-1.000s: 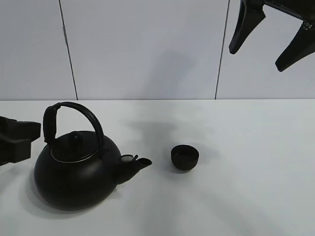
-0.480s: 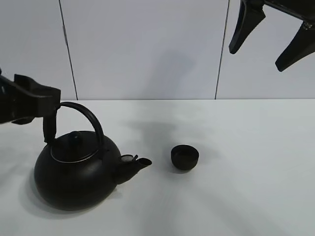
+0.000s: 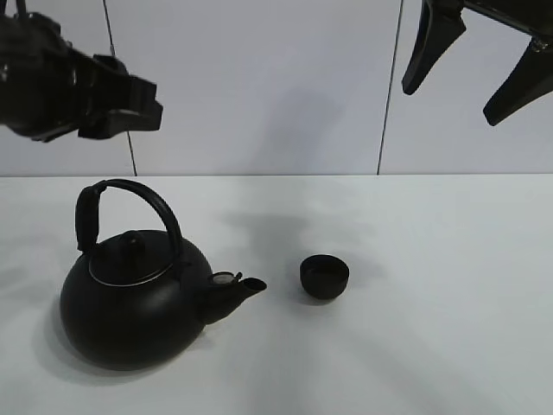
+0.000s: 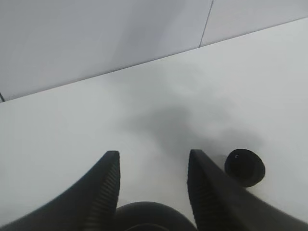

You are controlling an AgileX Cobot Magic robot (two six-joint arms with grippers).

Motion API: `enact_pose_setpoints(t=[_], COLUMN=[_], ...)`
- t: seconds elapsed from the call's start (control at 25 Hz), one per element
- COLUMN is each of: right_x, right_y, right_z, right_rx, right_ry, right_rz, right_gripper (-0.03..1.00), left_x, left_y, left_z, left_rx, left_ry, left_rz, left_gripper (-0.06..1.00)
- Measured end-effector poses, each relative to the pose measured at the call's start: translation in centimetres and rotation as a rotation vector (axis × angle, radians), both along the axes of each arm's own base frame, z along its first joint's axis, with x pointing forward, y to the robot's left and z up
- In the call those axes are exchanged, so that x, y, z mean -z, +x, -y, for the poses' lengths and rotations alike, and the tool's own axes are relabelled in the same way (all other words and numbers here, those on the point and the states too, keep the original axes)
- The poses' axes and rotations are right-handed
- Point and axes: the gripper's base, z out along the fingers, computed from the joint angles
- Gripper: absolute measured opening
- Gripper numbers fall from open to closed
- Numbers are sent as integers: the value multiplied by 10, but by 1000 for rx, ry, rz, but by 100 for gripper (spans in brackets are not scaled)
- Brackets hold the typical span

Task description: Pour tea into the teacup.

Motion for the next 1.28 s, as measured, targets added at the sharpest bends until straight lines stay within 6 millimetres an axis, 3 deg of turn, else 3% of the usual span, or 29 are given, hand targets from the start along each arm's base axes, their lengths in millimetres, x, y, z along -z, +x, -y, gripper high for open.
enact_pose_setpoints(t=[0.24,0.56,0.96,1.28], right_x=[0,0,0,0], right_y=[0,-1,-1,-1], right_z=[0,0,0,0], right_rx=[0,-3,-3,-3], right_ry=[0,-2,-2,-2], right_rz=[1,-13,-13,-13], right_gripper=[56,56,56,56], left_x=[-37,-31,-40,-44], left_y=[15,51,89,103], left_z=[15,10,36,11], left_rx=[36,-94,-85,-157], left_ry=[-17,-48,-55,-170], left_rz=[-55,-368,-568,-705], left_gripper=[33,33,33,35])
